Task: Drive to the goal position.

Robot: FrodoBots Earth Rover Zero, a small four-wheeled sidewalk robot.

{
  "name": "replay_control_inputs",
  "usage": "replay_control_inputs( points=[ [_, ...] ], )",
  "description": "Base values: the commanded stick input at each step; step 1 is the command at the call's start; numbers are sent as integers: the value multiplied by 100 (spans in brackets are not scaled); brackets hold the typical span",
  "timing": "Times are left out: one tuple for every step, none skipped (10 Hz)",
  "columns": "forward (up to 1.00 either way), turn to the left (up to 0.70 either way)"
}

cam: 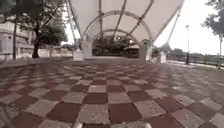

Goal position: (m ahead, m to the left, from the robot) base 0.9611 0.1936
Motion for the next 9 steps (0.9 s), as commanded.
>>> replay_control_inputs(
  points=[
    [50, 0],
    [50, 0],
    [50, 0],
    [50, 0],
    [50, 0],
    [50, 0],
    [50, 0],
    [50, 0],
    [50, 0]
  ],
)
